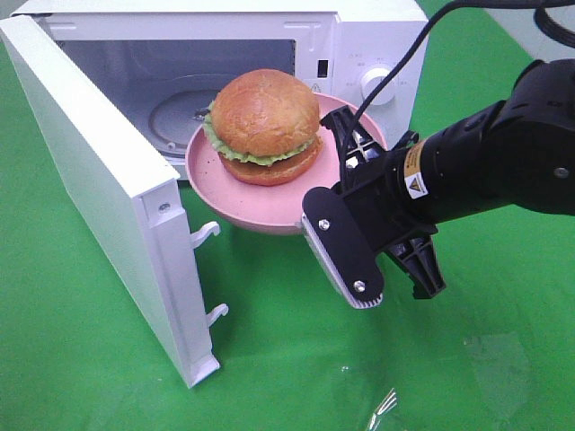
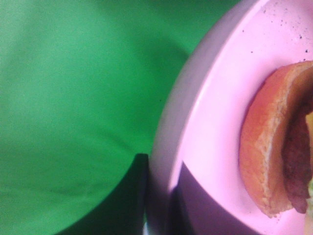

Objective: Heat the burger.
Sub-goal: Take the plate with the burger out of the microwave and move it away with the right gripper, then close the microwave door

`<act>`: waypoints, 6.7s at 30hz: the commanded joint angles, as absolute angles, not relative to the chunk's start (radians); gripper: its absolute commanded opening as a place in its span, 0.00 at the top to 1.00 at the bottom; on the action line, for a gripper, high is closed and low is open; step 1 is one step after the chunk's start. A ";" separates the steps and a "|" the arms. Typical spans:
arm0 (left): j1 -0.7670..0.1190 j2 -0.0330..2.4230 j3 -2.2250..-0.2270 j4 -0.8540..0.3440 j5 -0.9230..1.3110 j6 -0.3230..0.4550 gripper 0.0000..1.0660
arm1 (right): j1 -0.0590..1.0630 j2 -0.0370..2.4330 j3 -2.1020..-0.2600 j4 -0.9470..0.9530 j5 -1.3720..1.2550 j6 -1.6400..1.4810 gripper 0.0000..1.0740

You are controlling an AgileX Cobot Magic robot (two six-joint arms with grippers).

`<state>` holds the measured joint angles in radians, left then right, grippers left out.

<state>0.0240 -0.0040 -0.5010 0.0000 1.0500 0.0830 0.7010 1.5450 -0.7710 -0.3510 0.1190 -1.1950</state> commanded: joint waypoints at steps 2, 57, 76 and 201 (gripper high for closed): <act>0.020 -0.024 -0.499 0.000 1.043 0.084 0.08 | 0.692 1.481 -0.748 -0.365 0.090 -1.172 1.00; 0.020 -0.024 -0.499 0.000 1.043 0.084 0.08 | 0.692 0.947 -0.514 -0.744 0.825 -0.131 1.00; 0.020 -0.024 -0.499 0.000 1.043 0.084 0.08 | 0.692 1.110 -0.516 -0.792 0.983 0.498 1.00; 0.020 -0.024 -0.499 0.000 1.043 0.084 0.08 | 0.566 1.074 -0.840 -0.275 0.903 0.288 0.24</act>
<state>0.0240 -0.0040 -0.5010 0.0000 1.0500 0.0830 0.5690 1.0940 -0.8570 -0.2740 0.8910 0.2970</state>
